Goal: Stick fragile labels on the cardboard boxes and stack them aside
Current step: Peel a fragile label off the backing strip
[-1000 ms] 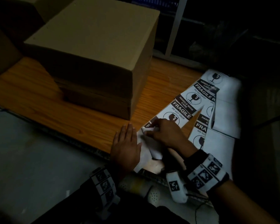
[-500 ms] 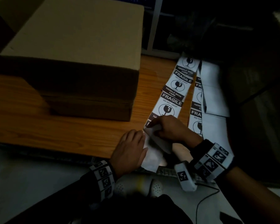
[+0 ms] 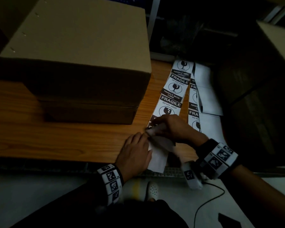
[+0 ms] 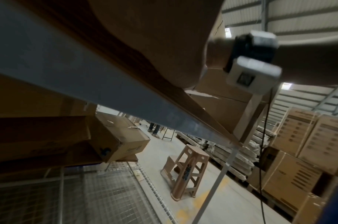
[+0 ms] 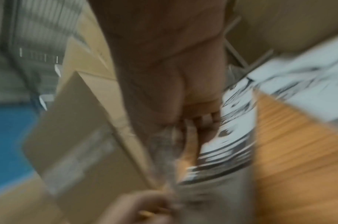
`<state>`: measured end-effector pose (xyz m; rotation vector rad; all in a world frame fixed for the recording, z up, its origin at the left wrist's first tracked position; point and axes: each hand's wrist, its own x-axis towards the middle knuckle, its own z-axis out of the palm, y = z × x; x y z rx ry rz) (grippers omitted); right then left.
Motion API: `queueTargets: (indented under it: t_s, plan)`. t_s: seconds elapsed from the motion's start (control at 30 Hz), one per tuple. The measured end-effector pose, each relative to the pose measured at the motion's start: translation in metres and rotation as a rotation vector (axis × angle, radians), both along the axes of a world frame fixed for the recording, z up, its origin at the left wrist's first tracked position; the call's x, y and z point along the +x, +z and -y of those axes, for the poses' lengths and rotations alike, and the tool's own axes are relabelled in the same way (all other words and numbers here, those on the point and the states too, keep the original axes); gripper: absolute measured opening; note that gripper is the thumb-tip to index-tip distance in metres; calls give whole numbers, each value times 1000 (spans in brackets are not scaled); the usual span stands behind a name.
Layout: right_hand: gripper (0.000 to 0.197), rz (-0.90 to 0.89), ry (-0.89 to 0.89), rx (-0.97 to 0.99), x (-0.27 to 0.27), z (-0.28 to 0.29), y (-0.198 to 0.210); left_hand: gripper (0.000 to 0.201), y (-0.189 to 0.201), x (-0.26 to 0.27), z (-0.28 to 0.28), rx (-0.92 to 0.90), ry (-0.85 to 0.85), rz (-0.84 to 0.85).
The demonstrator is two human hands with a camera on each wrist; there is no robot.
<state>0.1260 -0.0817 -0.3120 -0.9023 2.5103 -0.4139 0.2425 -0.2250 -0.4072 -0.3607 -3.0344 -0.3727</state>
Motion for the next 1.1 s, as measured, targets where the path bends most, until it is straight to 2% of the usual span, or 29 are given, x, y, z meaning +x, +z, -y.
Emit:
queueTargets:
  t_s: [0.1, 0.2, 0.3, 0.47, 0.53, 0.7, 0.83, 1.1]
  plan:
    - [30, 58, 10, -33, -1, -14, -3, 54, 1, 0, -1, -30, -3, 28]
    - [43, 121, -40, 104, -4, -10, -3, 49, 1, -1, -1, -39, -1, 26]
    - [37, 57, -81, 159, -8, 4, -1, 55, 2, 0, -1, -24, 4, 36]
    - [44, 93, -119, 322, -7, 28, -11, 38, 0, 1, 1, -6, -14, -31]
    - [43, 107, -87, 363, -9, 32, -15, 40, 0, 0, 1, -5, -8, -31]
    - [36, 163, -75, 268, -14, 20, -21, 60, 0, 0, 2, 7, 3, 32]
    - [32, 228, -250, 87, -16, 2, -36, 54, 1, 0, 2, -22, -10, 64]
    - [26, 311, -393, -80, -16, -8, -41, 54, 1, -1, 0, -53, -8, 29]
